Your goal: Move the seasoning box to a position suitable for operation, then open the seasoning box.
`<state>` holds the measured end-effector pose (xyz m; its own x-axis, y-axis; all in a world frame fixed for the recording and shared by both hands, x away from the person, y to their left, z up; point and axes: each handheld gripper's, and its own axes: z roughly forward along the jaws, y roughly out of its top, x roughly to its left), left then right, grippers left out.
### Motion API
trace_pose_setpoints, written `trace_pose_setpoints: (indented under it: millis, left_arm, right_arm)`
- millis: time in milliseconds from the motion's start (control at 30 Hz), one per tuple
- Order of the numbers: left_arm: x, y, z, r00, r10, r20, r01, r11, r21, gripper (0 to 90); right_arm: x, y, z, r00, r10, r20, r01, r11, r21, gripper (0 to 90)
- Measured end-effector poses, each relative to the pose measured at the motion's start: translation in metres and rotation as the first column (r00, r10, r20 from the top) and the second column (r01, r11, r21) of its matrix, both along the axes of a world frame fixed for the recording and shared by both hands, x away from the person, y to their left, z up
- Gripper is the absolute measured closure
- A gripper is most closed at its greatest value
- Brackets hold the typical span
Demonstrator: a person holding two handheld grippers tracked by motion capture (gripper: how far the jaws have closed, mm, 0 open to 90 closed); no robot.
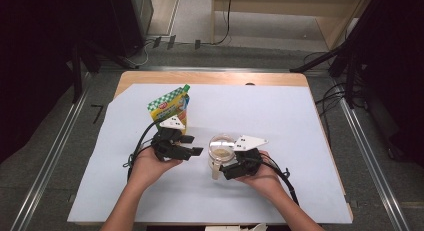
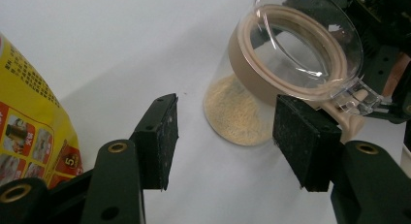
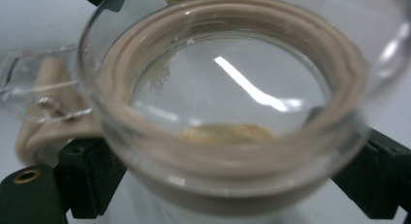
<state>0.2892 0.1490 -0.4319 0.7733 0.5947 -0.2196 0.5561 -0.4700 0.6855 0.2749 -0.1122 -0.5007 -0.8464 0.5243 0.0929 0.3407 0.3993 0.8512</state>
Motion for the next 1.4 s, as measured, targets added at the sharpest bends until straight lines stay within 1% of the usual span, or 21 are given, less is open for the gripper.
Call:
trace_pose_setpoints:
  millis: [200,333,367,533,567,600,633,700,767,833,900,933,967,1067,1100,1167,1233,1267,1300,1333,1400]
  left_arm:
    - [0.0,-0.001,-0.001,1.0,-0.004,-0.001,0.004,0.9999,0.01,42.7]
    - [-0.001,-0.001,-0.001,1.0,-0.006,0.0,0.006,1.0,0.005,44.4]
    - [-0.001,-0.001,0.0,1.0,-0.008,-0.004,0.008,1.0,0.002,50.6]
    - [-0.005,-0.005,0.0,0.9986,-0.047,-0.025,0.047,0.9989,0.0,60.9]
    - [-0.006,-0.007,0.0,0.9971,-0.067,-0.036,0.067,0.9978,0.002,71.9]
    - [-0.006,-0.007,0.0,0.9971,-0.067,-0.036,0.067,0.9978,0.002,76.2]
    - [-0.008,-0.009,0.0,0.9965,-0.079,-0.027,0.079,0.9969,-0.003,76.2]
    - [-0.01,-0.012,0.001,0.9939,-0.106,-0.031,0.105,0.9942,-0.022,84.2]
    - [-0.011,-0.016,-0.001,0.9899,-0.135,-0.042,0.135,0.9908,-0.009,87.8]
    - [-0.012,-0.02,-0.004,0.9867,-0.154,-0.052,0.155,0.9879,0.008,88.6]
    - [-0.012,-0.021,-0.006,0.9838,-0.168,-0.062,0.168,0.9857,-0.01,89.8]
    - [-0.012,-0.022,-0.006,0.9823,-0.175,-0.066,0.175,0.9845,-0.014,90.0]
    - [-0.013,-0.023,-0.007,0.9819,-0.177,-0.068,0.176,0.9842,-0.016,90.0]
    - [-0.014,-0.025,-0.009,0.9791,-0.19,-0.073,0.189,0.9818,-0.021,90.0]
    - [-0.014,-0.026,-0.009,0.9786,-0.192,-0.074,0.191,0.9814,-0.021,90.0]
    - [-0.016,-0.028,-0.01,0.9773,-0.198,-0.075,0.198,0.9801,-0.012,90.0]
    - [-0.017,-0.03,-0.011,0.9766,-0.202,-0.074,0.201,0.9795,-0.012,90.0]
    - [-0.018,-0.032,-0.012,0.9759,-0.205,-0.076,0.204,0.9788,-0.013,90.0]
    - [-0.018,-0.032,-0.012,0.9759,-0.205,-0.076,0.204,0.9788,-0.013,90.0]
    - [-0.019,-0.033,-0.013,0.9755,-0.207,-0.075,0.206,0.9784,-0.011,90.0]
    - [-0.019,-0.034,-0.013,0.9747,-0.21,-0.077,0.21,0.9777,-0.013,90.0]
  right_arm:
    - [-0.003,-0.009,0.003,0.9996,0.003,-0.029,-0.002,1.0,0.009,10.3]
    - [-0.006,-0.018,0.005,0.9969,0.012,-0.078,-0.011,1.0,0.017,13.8]
    - [-0.008,-0.022,0.008,0.9933,0.034,-0.11,-0.035,0.999,-0.002,14.3]
    - [-0.014,-0.035,0.014,0.9945,0.035,-0.099,-0.037,0.999,-0.012,18.9]
    - [-0.017,-0.042,0.017,0.9951,0.016,-0.098,-0.017,1.0,-0.007,21.2]
    - [-0.017,-0.042,0.017,0.9951,0.016,-0.098,-0.017,1.0,-0.007,21.2]
    - [-0.017,-0.046,0.018,0.9953,0.012,-0.097,-0.012,1.0,-0.006,23.6]
    - [-0.021,-0.055,0.022,0.9954,-0.006,-0.096,0.007,1.0,0.006,27.1]
    - [-0.023,-0.063,0.025,0.9958,-0.015,-0.09,0.017,1.0,0.02,33.6]
    - [-0.024,-0.067,0.027,0.9959,-0.026,-0.086,0.029,0.999,0.029,35.3]
    - [-0.022,-0.07,0.028,0.9957,-0.034,-0.086,0.038,0.998,0.042,39.7]
    - [-0.021,-0.07,0.029,0.9934,-0.052,-0.102,0.058,0.997,0.056,41.6]
    - [-0.021,-0.07,0.029,0.9934,-0.052,-0.102,0.058,0.997,0.056,41.6]
    - [-0.019,-0.07,0.031,0.9947,-0.052,-0.089,0.058,0.996,0.064,54.2]
    - [-0.019,-0.07,0.031,0.9947,-0.052,-0.089,0.058,0.996,0.064,54.2]
    - [-0.017,-0.071,0.032,0.9921,-0.056,-0.113,0.064,0.995,0.071,62.7]
    - [-0.017,-0.07,0.031,0.9919,-0.055,-0.114,0.063,0.996,0.064,69.1]
    - [-0.018,-0.069,0.031,0.9919,-0.061,-0.112,0.067,0.996,0.054,76.3]
    - [-0.018,-0.069,0.031,0.9919,-0.061,-0.112,0.067,0.996,0.054,76.3]
    - [-0.018,-0.067,0.032,0.9929,-0.051,-0.108,0.057,0.997,0.053,82.8]
    - [-0.018,-0.066,0.032,0.9925,-0.051,-0.111,0.057,0.997,0.051,84.9]
